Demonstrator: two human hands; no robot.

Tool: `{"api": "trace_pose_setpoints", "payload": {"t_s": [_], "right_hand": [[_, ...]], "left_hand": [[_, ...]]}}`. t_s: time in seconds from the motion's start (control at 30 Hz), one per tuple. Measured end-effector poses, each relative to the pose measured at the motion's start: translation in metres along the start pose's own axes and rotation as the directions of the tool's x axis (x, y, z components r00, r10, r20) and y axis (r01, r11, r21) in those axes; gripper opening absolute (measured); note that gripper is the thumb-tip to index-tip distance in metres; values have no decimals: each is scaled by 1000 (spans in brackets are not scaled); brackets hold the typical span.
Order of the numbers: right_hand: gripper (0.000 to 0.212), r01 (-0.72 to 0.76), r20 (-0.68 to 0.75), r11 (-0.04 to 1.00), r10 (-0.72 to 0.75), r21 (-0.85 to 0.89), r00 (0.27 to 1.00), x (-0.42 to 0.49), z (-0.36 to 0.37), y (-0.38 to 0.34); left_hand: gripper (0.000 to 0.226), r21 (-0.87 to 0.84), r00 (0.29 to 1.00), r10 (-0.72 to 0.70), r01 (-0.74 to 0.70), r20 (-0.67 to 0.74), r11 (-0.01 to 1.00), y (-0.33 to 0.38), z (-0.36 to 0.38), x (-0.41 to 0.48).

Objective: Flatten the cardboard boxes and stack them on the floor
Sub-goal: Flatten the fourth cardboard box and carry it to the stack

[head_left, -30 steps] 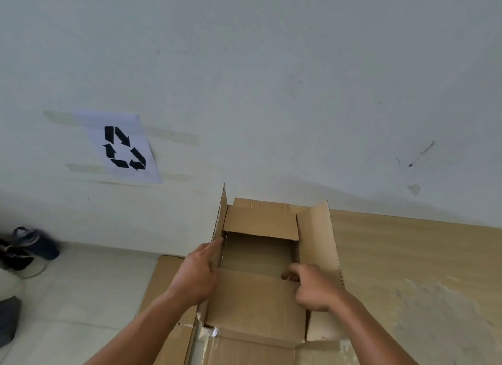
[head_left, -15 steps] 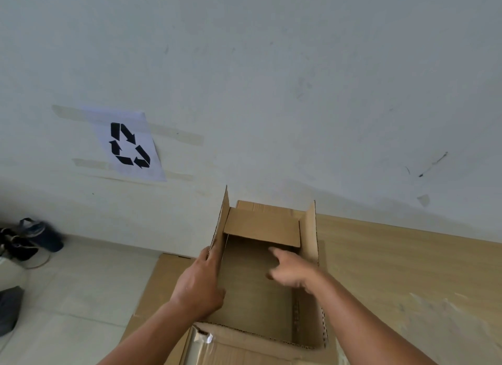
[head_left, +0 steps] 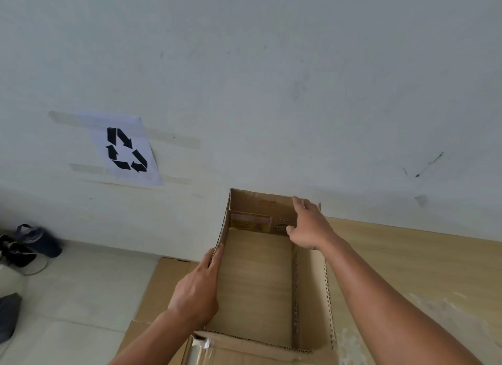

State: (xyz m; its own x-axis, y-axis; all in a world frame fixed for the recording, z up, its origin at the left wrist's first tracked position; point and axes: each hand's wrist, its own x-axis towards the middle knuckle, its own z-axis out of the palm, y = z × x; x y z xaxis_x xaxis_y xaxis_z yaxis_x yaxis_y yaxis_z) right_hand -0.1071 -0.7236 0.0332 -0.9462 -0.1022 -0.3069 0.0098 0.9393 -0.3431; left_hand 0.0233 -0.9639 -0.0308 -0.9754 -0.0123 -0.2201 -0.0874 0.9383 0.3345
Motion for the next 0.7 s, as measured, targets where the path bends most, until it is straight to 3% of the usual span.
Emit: {"api": "trace_pose_setpoints", "payload": {"t_s": [0.1, 0.23, 0.3, 0.37, 0.43, 0.5, 0.6, 0.7], "right_hand": [[88, -11, -32, 996, 8, -91, 999, -8, 8, 17], [93, -133, -44, 953, 150, 271, 988, -47, 18, 21], [93, -284, 75, 878, 277, 386, 958, -67, 28, 21], [71, -360, 215, 845, 296, 395, 931, -89, 35, 20], [43, -342, 244, 857, 262, 385, 933, -99, 39, 23], [37, -309, 197, 860, 248, 407, 949, -102, 36, 24], [28, -260, 90, 856, 246, 447, 965, -101, 16, 19], [25, -190, -11, 808, 236, 558, 972, -100, -7, 6]], "left_hand": [[107, 12, 1000, -9, 9, 0, 1000, 2, -2, -1], [108, -14, 1000, -1, 0, -6, 1000, 1, -5, -3], [109, -34, 1000, -2, 2, -1, 999, 3, -8, -6], [111, -52, 1000, 8, -8, -1, 999, 4, -8, -9], [113, -85, 998, 65, -65, -7, 994, 5, -8, -13], [116, -178, 990, 139, -142, -29, 974, 8, -11, -16], [114, -337, 995, 90, -102, -52, 936, 17, -31, -14], [91, -393, 998, 56, -60, -23, 918, 29, -51, -8]]}}
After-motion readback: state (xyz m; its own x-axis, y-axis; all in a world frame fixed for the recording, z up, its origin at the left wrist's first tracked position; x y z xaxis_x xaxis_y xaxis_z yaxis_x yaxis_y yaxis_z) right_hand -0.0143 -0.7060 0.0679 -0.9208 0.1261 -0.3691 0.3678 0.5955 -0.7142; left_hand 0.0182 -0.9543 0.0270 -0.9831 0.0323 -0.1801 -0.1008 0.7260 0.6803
